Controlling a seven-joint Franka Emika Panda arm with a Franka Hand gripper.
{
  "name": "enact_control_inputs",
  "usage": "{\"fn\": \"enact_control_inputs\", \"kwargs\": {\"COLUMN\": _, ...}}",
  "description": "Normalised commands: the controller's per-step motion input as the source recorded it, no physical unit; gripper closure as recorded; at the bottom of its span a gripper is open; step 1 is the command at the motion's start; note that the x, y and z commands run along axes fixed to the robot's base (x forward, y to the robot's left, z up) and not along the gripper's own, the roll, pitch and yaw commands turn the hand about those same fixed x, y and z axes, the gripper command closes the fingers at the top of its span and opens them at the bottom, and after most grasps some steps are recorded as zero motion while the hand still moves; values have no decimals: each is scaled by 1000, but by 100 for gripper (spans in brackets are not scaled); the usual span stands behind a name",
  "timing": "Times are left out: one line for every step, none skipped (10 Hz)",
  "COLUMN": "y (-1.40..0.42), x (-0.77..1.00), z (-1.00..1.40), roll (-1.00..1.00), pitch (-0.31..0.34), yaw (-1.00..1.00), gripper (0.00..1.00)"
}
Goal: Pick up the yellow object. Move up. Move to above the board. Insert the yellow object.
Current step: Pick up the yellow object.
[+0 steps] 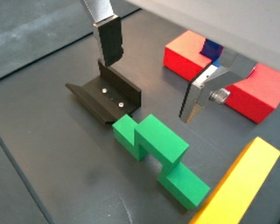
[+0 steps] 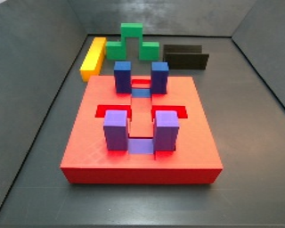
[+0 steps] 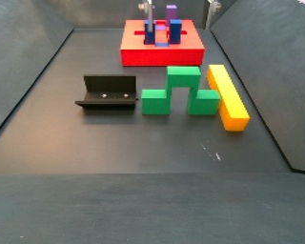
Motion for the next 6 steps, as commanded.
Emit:
{"fn": "enact_control_inputs", "kwargs": {"y": -860, "x": 0, "z": -200, "roll": 330, "pitch": 0, "yaw": 0, "gripper": 0}}
{"fn": "enact_control_inputs", "kwargs": {"y": -914, "x": -429, "z": -591, "roll": 300, "pitch": -104, "yaw": 0, "gripper": 0}}
{"fn": "enact_control_inputs", "kwargs": {"y": -443, "x": -834, "z": -694, "roll": 104, "pitch": -146, "yaw": -37, "gripper": 0}}
{"fn": "enact_control_inputs", "kwargs": {"y": -29, "x": -1000, "z": -563, "roll": 0, "pitch": -191, "yaw": -129, "gripper": 0}}
{"fn": "enact_control_inputs", "kwargs": {"y": 31, "x": -1000, "z": -511, "roll": -20, "pitch": -184, "yaw": -191, "gripper": 0}}
{"fn": "enact_control_inputs", "kwargs": {"y": 43, "x": -960, "z": -357, "roll": -53, "pitch": -183, "yaw": -231, "gripper": 0}}
